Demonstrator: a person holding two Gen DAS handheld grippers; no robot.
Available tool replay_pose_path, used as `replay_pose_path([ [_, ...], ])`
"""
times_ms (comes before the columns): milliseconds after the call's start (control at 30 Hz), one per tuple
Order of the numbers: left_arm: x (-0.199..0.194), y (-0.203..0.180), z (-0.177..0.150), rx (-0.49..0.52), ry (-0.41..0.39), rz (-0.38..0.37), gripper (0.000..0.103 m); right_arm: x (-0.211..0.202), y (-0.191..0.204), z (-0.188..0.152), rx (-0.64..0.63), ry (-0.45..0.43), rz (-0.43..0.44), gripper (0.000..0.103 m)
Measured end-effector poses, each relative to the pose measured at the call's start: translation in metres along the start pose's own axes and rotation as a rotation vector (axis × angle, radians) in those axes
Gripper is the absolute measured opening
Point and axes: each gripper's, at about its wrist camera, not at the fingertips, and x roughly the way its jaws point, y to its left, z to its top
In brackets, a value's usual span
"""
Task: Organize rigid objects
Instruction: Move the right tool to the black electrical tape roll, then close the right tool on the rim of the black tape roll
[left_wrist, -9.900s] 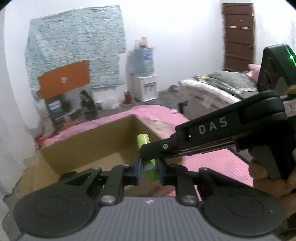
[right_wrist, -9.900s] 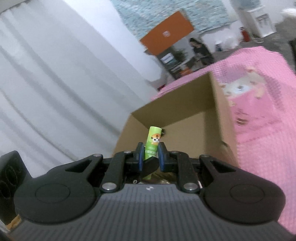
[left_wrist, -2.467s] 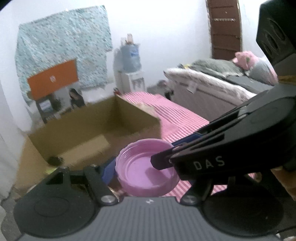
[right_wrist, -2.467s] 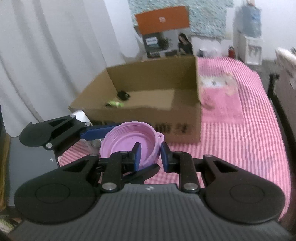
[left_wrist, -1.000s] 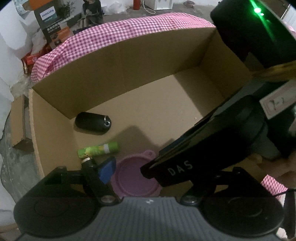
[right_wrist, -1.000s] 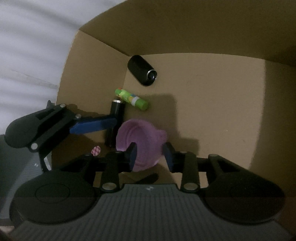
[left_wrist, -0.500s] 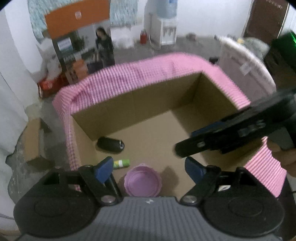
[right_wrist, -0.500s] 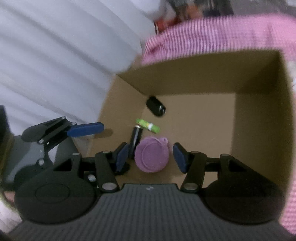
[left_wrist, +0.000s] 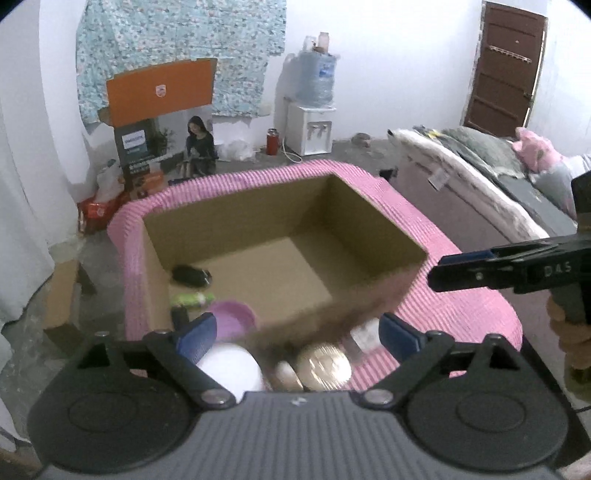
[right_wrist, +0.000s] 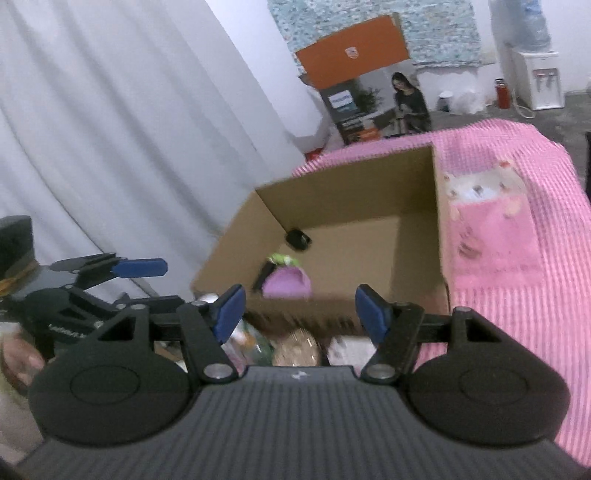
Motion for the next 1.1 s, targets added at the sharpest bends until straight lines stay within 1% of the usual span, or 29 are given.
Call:
replay_pose_path([
  [67,0.007,-0.011,-0.019,-0.002,0.007,-0.015,0.095,0.002,-0.002,-0.024,-0.004,0.007,-0.021,0.066],
  [167,0.027,-0.027,-0.045,0.002,0.051,-0.038,0.095,0.015,-0.001,-0.053,-0.03,0.024,-0.055,0.066],
  [267,0.048,-0.043,-0.068,0.042,0.094,-0.015,0.095,0.033,-0.001,-0.071,-0.059,0.061,-0.085,0.066],
  [333,0.059,-0.048,-0.079,0.054,0.114,0.004,0.095,0.048,-0.004,-0.079,-0.059,0.105,-0.081,0.064],
  [467,0.079,-0.053,-0.094,0.076,0.155,0.027,0.092,0.069,-0.005,-0.088,-0.07,0.18,-0.064,0.058],
  [533,0.085,-0.055,-0.099,0.076,0.156,0.029,0.09,0.076,-0.002,-0.09,-0.083,0.204,-0.063,0.053],
  [667,0.095,-0.052,-0.107,0.051,0.165,0.009,0.082,0.094,-0.001,-0.094,-0.084,0.259,-0.061,0.044],
  [733,0.1,-0.051,-0.111,0.048,0.171,0.0,0.079,0.101,-0.003,-0.095,-0.082,0.286,-0.062,0.037],
  [800,0.102,-0.051,-0.113,0.054,0.172,-0.003,0.073,0.107,-0.004,-0.095,-0.087,0.306,-0.065,0.036],
  [933,0.101,-0.053,-0.114,0.062,0.155,-0.006,0.072,0.118,-0.004,-0.097,-0.093,0.338,-0.072,0.03],
  [1100,0.102,-0.057,-0.112,0.07,0.147,-0.034,0.071,0.12,-0.004,-0.097,-0.095,0.338,-0.077,0.028],
])
